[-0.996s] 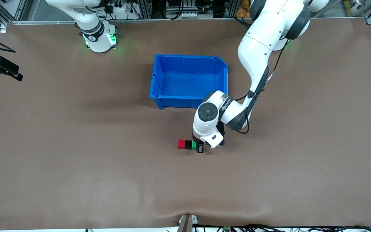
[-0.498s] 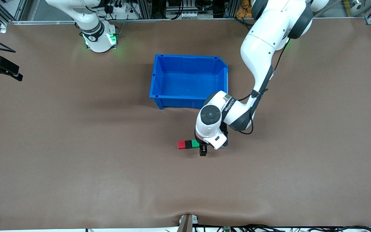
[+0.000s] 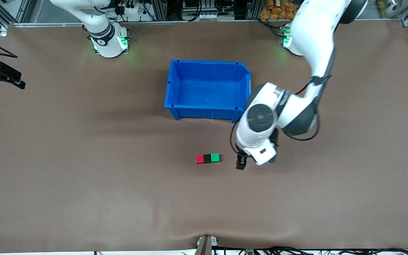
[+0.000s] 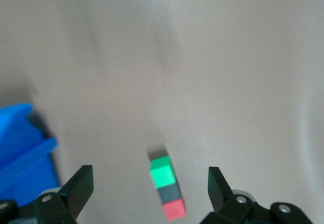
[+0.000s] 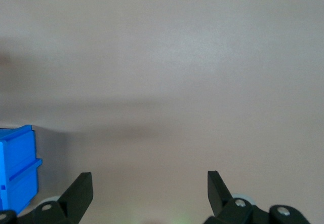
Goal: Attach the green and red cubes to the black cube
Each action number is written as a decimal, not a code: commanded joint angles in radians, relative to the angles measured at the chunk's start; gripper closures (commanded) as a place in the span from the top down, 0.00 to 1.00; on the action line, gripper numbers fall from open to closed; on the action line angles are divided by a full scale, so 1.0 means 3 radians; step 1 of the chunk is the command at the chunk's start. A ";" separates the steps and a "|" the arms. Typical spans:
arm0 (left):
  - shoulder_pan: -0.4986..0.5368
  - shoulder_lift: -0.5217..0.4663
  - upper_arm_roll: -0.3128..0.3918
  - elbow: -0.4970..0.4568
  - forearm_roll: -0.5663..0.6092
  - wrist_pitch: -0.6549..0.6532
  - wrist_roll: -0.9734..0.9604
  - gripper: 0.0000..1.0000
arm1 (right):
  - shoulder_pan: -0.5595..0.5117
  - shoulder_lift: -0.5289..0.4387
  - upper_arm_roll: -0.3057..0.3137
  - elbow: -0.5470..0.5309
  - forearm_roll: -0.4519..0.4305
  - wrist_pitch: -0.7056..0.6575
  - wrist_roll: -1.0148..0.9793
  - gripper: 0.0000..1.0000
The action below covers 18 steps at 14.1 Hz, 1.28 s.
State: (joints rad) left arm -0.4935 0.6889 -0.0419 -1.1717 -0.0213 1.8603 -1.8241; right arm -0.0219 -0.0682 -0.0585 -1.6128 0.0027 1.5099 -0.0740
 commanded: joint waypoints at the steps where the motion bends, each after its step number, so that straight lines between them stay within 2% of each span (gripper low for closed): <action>1: 0.0238 -0.0383 -0.0003 -0.0129 -0.0241 -0.0340 0.0577 1.00 | -0.0024 0.0033 0.0006 0.0068 0.0068 -0.0047 -0.0014 1.00; 3: 0.0310 -0.0608 0.0027 -0.0154 -0.0205 -0.0535 0.0945 1.00 | -0.0024 0.0033 0.0006 0.0073 0.0068 -0.0047 -0.0014 1.00; 6: 0.0627 -0.0950 0.0017 -0.0185 -0.0205 -0.0989 0.1900 1.00 | -0.0024 0.0033 0.0006 0.0068 0.0068 -0.0047 -0.0014 1.00; 9: 0.0949 -0.1227 0.0022 -0.0211 -0.0200 -0.1271 0.2520 1.00 | -0.0024 0.0033 0.0006 0.0068 0.0068 -0.0047 -0.0014 1.00; 14: 0.1527 -0.1595 0.0032 -0.0205 -0.0195 -0.1450 0.3823 1.00 | -0.0029 0.0033 0.0006 0.0073 0.0068 -0.0047 -0.0014 1.00; 18: 0.1558 -0.1759 0.0032 -0.0236 0.0142 -0.1542 0.4239 1.00 | -0.0029 0.0033 0.0006 0.0073 0.0068 -0.0047 -0.0014 1.00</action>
State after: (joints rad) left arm -0.0166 0.2056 -0.0274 -1.1974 -0.0171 1.4084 -0.5990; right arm -0.0219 -0.0678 -0.0591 -1.6124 0.0066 1.5093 -0.0740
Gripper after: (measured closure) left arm 0.000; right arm 0.000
